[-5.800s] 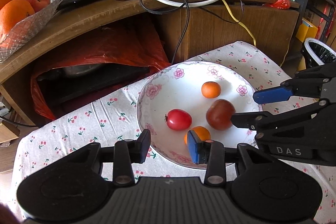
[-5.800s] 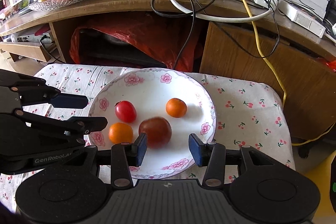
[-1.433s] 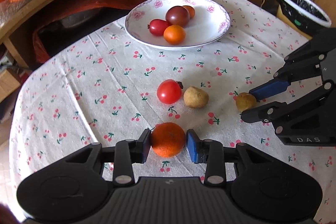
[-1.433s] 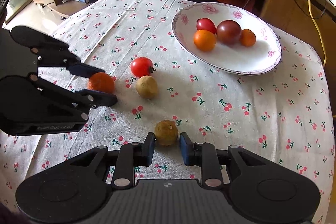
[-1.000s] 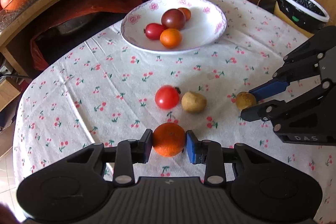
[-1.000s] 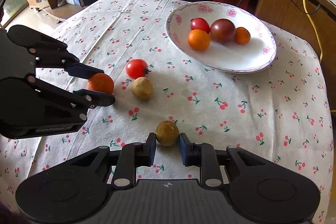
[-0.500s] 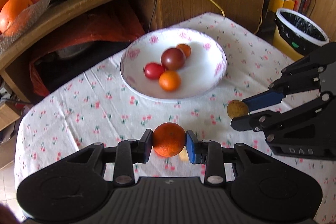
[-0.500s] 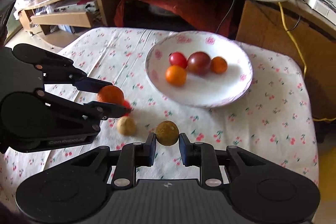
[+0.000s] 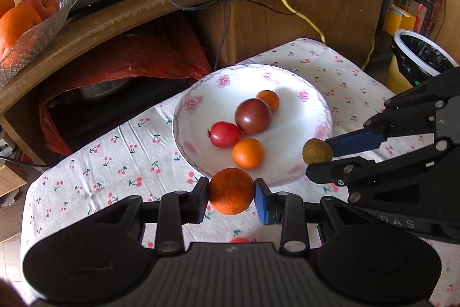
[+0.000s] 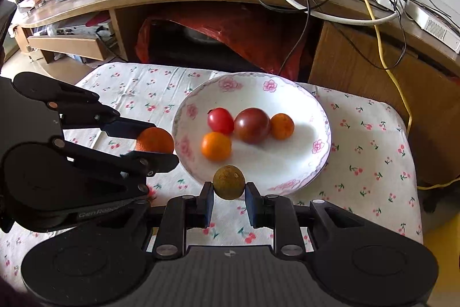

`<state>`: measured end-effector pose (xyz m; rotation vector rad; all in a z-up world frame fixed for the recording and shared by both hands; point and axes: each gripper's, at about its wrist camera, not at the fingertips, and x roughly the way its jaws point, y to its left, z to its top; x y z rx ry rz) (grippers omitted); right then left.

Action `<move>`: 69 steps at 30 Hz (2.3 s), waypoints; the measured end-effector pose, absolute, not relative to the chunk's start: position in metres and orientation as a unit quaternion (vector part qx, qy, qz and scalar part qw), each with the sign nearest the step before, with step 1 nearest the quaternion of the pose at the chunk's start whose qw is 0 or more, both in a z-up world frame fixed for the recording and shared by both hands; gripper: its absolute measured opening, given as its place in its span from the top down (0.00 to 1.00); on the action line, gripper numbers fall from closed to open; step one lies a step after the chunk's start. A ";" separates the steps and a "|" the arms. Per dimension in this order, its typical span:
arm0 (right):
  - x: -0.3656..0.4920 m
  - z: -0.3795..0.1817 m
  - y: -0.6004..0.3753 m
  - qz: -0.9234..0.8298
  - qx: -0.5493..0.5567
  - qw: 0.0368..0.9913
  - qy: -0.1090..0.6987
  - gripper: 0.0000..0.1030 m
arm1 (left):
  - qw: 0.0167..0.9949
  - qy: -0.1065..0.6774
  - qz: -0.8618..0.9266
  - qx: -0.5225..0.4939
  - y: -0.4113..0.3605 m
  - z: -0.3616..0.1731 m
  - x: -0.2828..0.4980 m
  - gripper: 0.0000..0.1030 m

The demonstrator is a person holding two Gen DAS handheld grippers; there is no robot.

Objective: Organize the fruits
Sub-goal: 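Carry the potato and tangerine in both tools over the bowl, then open the right tool over the bowl while the left tool releases its tangerine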

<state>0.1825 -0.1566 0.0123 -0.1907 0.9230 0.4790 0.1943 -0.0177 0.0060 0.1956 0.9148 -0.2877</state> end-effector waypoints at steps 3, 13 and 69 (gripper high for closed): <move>0.191 0.009 -0.157 0.224 -0.089 0.864 0.441 0.82 | 0.884 0.438 -0.137 0.092 -0.018 0.004 0.201 0.60; 0.203 0.000 -0.161 0.208 -0.089 0.867 0.444 0.82 | 0.884 0.438 -0.133 0.097 -0.020 -0.003 0.212 0.60; 0.202 0.002 -0.157 0.209 -0.076 0.874 0.433 0.81 | 0.893 0.426 -0.119 0.087 -0.016 0.000 0.219 0.57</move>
